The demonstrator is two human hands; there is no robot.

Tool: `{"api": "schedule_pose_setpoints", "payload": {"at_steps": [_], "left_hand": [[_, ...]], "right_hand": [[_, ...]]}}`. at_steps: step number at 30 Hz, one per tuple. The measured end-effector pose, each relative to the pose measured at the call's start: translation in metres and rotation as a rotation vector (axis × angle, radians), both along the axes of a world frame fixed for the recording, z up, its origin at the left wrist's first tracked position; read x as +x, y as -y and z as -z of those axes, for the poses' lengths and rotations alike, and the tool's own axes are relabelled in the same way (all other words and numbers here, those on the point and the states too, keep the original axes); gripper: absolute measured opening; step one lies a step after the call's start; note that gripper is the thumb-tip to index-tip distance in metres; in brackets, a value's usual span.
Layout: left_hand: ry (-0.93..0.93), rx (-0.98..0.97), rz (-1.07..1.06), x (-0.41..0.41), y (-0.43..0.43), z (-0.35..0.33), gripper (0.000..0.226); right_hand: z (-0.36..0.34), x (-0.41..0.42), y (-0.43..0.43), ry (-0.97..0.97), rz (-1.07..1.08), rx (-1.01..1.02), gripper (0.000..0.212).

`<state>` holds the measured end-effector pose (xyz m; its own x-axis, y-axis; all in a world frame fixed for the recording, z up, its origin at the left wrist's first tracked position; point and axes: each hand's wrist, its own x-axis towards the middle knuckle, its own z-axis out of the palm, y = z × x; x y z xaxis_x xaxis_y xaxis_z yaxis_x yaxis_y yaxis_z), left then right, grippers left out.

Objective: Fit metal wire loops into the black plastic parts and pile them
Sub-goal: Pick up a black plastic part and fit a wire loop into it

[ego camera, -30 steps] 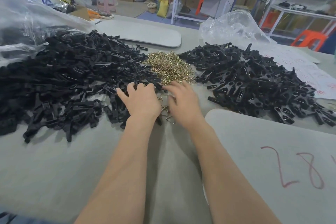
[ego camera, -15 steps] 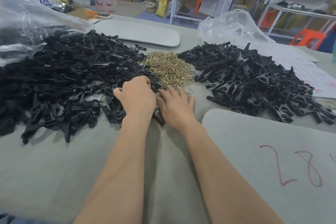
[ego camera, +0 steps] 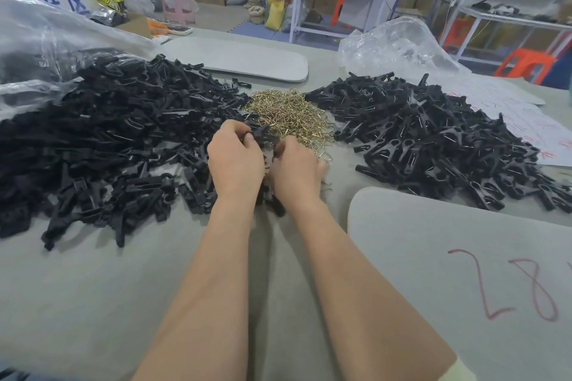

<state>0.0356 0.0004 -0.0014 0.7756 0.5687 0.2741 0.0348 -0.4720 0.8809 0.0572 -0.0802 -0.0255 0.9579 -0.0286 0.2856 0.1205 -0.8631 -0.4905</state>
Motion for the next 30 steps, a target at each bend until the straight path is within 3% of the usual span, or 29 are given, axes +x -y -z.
{"api": "schedule_pose_setpoints", "payload": {"at_steps": [4,7,10,13,17,20,26,30], "left_hand": [[0.025,0.02,0.0,0.001,0.001,0.0,0.012],[0.097,0.014,0.045,0.0,0.004,-0.003,0.009],[0.1,-0.171,0.212,0.001,0.013,-0.004,0.011],[0.046,-0.365,0.314,0.001,0.021,-0.003,0.014],[0.008,-0.484,0.305,0.004,0.022,0.001,0.001],[-0.019,-0.481,0.333,0.005,0.023,0.003,0.004],[-0.023,-0.568,0.396,0.006,0.025,0.005,0.007],[0.013,-0.598,0.329,0.008,0.023,0.006,0.013]], "right_hand": [[-0.018,-0.003,0.022,-0.05,0.015,0.496,0.025],[-0.033,-0.008,0.043,-0.155,-0.167,1.034,0.029],[-0.035,-0.018,0.058,-0.256,-0.393,1.334,0.032],[-0.03,-0.024,0.06,-0.294,-0.42,1.287,0.032],[-0.026,-0.021,0.053,-0.145,-0.269,0.968,0.019],[-0.017,-0.016,0.052,-0.06,-0.197,0.727,0.017],[-0.013,-0.013,0.054,0.009,-0.157,0.826,0.019],[-0.015,-0.014,0.053,0.067,-0.215,0.773,0.022]]}}
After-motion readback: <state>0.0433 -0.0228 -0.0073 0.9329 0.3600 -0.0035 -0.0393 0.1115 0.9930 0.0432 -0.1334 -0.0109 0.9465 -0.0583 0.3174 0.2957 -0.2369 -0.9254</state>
